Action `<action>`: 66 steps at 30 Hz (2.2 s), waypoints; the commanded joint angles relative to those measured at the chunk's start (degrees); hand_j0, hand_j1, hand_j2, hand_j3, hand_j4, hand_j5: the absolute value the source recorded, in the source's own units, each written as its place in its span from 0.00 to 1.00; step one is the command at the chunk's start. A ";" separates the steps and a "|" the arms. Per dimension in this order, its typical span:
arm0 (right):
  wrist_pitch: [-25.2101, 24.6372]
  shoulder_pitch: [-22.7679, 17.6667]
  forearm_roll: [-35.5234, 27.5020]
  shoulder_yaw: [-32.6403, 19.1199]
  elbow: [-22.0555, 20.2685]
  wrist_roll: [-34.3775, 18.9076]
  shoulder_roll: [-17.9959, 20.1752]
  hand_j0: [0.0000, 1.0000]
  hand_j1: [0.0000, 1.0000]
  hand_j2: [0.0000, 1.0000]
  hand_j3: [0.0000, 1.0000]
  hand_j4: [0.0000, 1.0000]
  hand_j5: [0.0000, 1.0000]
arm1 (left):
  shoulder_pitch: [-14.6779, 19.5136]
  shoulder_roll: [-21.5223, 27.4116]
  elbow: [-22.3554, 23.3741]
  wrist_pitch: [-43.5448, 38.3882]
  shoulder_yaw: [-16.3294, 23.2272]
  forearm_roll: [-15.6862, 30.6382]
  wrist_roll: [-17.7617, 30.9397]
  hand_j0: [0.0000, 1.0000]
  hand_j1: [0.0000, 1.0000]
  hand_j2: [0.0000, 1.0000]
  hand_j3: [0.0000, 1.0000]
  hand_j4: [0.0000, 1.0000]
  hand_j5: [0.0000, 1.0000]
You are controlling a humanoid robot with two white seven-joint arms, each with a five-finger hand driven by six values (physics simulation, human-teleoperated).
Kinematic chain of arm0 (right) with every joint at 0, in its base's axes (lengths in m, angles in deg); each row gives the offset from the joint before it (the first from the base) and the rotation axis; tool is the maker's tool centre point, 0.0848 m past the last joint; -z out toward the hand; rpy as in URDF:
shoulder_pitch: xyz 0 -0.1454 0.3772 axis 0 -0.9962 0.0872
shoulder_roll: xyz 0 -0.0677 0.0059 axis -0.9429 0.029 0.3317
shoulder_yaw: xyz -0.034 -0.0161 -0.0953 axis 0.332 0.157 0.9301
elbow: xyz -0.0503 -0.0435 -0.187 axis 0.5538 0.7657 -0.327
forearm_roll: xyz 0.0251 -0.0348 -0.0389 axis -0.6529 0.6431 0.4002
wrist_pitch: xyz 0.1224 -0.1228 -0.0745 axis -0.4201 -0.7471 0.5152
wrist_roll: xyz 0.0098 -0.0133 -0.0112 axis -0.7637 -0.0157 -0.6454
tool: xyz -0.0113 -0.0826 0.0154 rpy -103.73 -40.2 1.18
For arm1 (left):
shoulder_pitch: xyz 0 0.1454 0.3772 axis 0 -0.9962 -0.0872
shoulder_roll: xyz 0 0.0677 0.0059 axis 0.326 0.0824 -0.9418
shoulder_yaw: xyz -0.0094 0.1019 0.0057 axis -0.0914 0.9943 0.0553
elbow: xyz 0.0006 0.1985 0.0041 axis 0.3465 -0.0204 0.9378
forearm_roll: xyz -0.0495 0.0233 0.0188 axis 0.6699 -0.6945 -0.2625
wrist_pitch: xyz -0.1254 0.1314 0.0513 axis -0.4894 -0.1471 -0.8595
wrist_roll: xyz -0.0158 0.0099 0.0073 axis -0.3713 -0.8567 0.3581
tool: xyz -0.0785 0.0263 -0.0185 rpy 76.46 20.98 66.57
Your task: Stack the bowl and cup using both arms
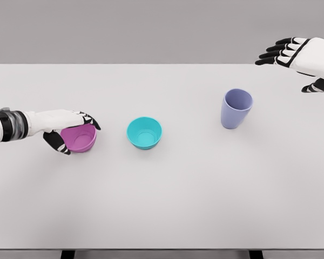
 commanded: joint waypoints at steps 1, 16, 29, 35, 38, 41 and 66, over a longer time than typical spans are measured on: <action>-0.17 0.00 -0.27 -0.01 0.00 0.03 0.09 1.00 1.00 1.00 1.00 1.00 1.00 | 0.17 0.07 -0.31 -0.16 -0.05 0.41 -0.11 0.70 0.70 0.70 0.70 0.70 0.70; -0.17 0.00 -0.27 -0.10 0.00 0.03 0.18 1.00 1.00 1.00 1.00 1.00 1.00 | 2.46 0.95 -3.74 0.55 -0.05 0.94 -0.11 0.67 0.67 0.67 0.67 0.67 0.67; -0.17 0.00 -0.27 -0.10 0.00 0.03 0.27 1.00 1.00 1.00 1.00 1.00 1.00 | 4.22 0.86 -4.97 4.24 -0.14 1.03 -0.11 0.67 0.67 0.67 0.67 0.67 0.67; -0.17 -0.09 -0.27 -0.10 0.00 0.03 0.27 1.00 1.00 1.00 1.00 1.00 1.00 | 4.92 0.68 -4.97 8.63 -0.14 1.38 -0.11 0.67 0.67 0.67 0.67 0.67 0.67; -0.17 -0.09 -0.27 -0.10 0.00 0.03 0.27 1.00 1.00 1.00 1.00 1.00 1.00 | 5.54 0.42 -5.06 11.36 -0.14 1.38 -0.11 0.67 0.67 0.67 0.67 0.67 0.67; -0.17 -0.09 -0.27 -0.10 0.00 0.03 0.36 1.00 1.00 1.00 1.00 1.00 1.00 | 5.71 0.16 -5.15 12.24 -0.14 1.65 -0.11 0.67 0.67 0.67 0.67 0.67 0.67; -0.17 -0.26 -0.27 -0.10 1.40 0.03 0.36 1.00 1.00 1.00 1.00 1.00 1.00 | 8.35 -7.84 -4.88 11.09 1.88 0.68 -0.11 0.66 0.66 0.66 0.66 0.66 0.66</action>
